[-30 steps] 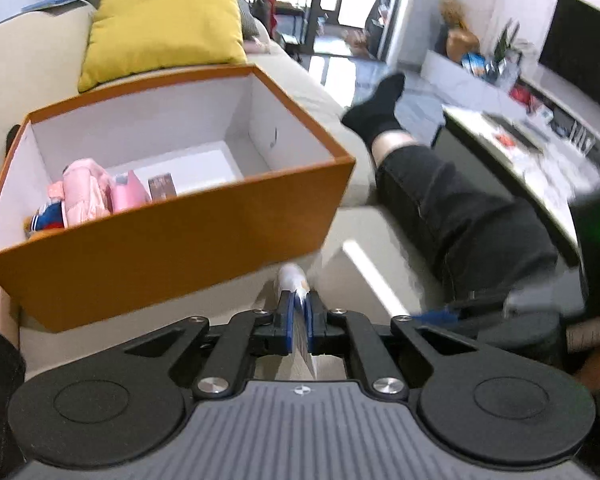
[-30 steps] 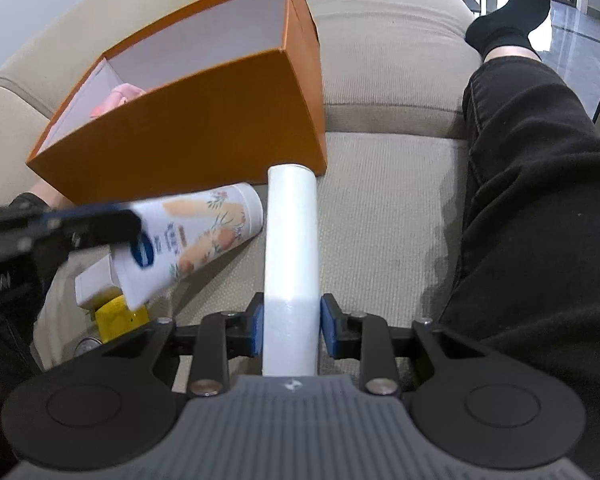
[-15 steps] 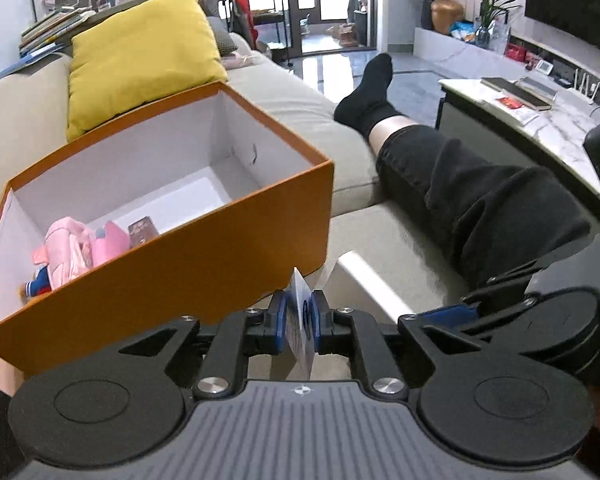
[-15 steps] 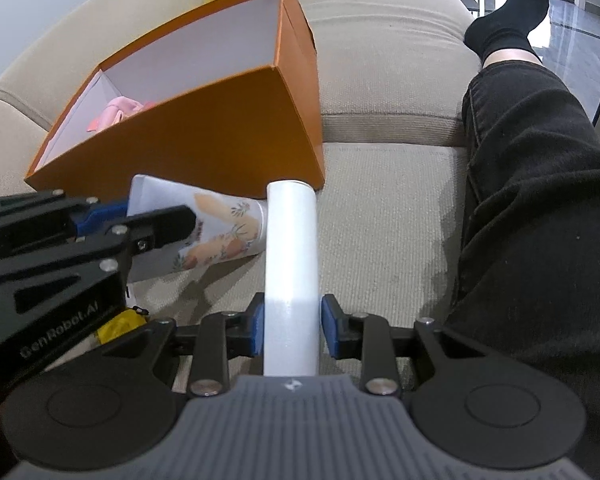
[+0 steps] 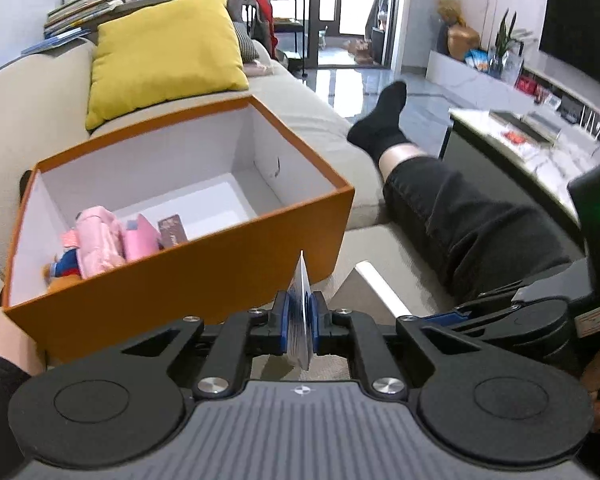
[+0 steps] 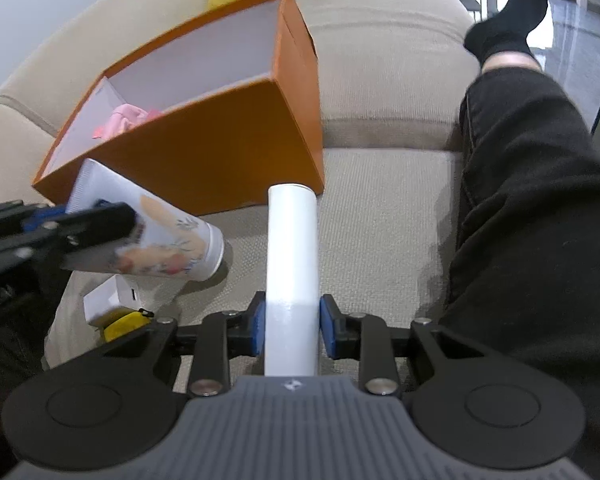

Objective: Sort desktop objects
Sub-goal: 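Carry the white box and lotion tube over the orange box, then lower the white box into the orange box and open the right gripper while the left releases the tube, then withdraw both tools from the orange box back to the pile, then grasp the pink selfie stick with the right gripper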

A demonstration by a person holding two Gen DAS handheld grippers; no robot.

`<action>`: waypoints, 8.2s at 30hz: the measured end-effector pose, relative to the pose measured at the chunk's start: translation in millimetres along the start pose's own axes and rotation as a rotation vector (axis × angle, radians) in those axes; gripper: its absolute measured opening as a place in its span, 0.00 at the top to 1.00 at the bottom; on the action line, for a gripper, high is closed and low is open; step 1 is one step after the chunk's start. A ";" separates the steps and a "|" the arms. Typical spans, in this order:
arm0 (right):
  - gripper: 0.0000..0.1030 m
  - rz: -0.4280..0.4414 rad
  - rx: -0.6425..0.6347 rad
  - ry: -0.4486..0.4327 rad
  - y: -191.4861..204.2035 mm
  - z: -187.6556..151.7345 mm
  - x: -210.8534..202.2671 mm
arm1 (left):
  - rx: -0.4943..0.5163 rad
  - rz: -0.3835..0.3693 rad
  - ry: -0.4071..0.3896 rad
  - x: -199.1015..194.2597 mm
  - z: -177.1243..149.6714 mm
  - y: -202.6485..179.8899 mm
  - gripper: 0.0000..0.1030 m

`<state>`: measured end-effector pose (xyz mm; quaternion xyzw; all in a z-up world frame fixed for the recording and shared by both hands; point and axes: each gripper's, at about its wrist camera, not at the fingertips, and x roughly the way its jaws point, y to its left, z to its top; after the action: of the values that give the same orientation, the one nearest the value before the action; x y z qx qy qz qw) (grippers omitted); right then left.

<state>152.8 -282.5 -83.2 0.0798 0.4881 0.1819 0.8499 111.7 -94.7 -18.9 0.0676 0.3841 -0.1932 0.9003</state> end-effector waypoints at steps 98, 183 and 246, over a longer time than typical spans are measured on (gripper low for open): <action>0.48 0.062 -1.312 0.304 127.4 161.7 123.6 | -0.141 -0.019 -0.032 42.5 113.5 157.6 0.88; 0.97 0.315 -0.963 0.475 83.7 171.2 135.2 | 0.439 -0.272 0.227 93.8 85.7 65.7 0.97; 0.61 0.225 -0.254 0.372 85.7 -92.7 55.5 | 0.094 0.007 0.374 -15.5 -145.5 5.3 0.57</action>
<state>78.7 -186.0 -148.1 -0.0090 0.5975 0.3468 0.7229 7.2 -45.9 -109.1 0.1457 0.5351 -0.1917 0.8097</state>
